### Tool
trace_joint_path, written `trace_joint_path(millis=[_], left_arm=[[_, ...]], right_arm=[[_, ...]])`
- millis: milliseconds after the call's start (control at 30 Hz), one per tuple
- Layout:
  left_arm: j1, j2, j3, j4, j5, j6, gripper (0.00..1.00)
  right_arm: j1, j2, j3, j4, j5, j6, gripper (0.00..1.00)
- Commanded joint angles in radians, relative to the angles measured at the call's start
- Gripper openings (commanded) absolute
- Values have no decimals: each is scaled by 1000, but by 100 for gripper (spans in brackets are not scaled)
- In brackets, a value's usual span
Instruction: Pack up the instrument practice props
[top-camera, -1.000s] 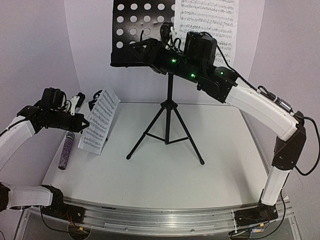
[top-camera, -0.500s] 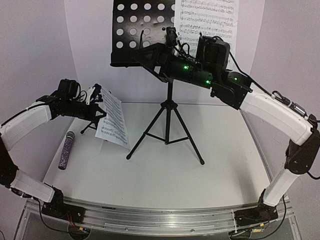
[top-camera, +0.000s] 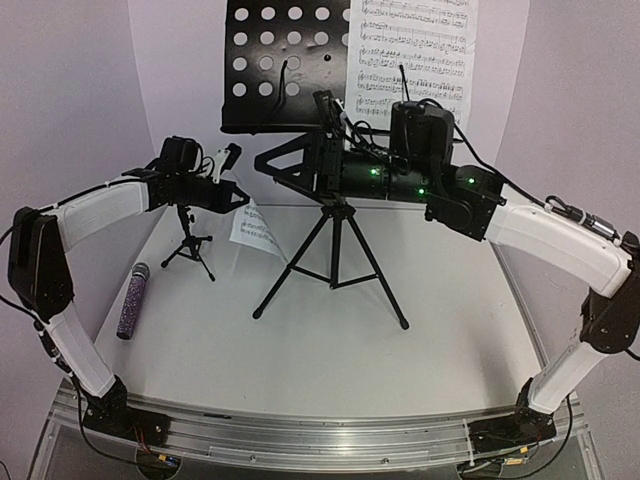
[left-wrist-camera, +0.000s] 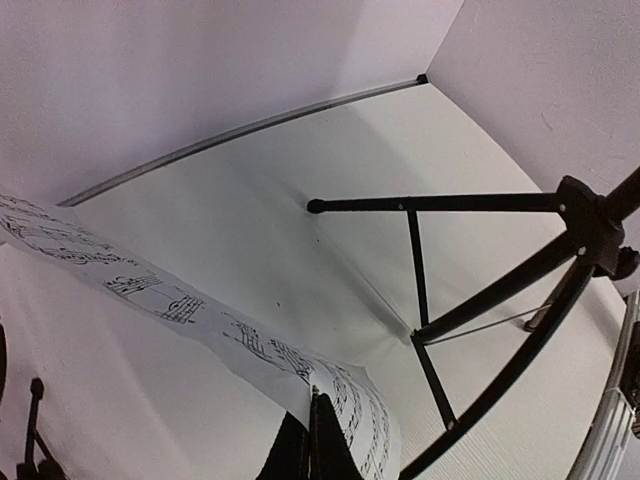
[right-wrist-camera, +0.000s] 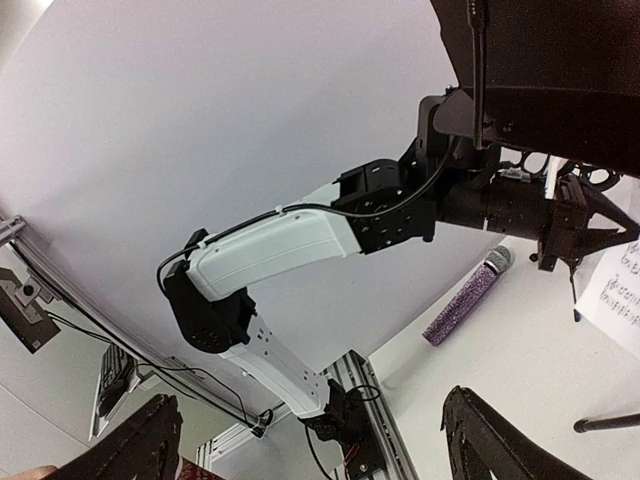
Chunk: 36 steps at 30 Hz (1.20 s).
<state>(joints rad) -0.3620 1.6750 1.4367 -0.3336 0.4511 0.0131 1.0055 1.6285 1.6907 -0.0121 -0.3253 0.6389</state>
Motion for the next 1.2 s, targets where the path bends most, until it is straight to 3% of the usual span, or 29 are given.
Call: trace_joint_path(millis=[0,367,633,967,1167], left_arm=[[0,108,106,20,13,62,0],[25,236,25,-51,-117,46,0],[39,394,134,-124,-217,29,0],[42,445,118,-98,-255,-178,0],[43,496,154,-123,-312,-207,0]], right_arm=[[3,-67,-21,33,-23,-28,88],[3,-83,-48,32,-9,-42,89],[3,-84,-47,33,-11,-52,89],[3,-92,-52,32,-4,-56,89],[2,-100,-56,31,-2,-57,89]])
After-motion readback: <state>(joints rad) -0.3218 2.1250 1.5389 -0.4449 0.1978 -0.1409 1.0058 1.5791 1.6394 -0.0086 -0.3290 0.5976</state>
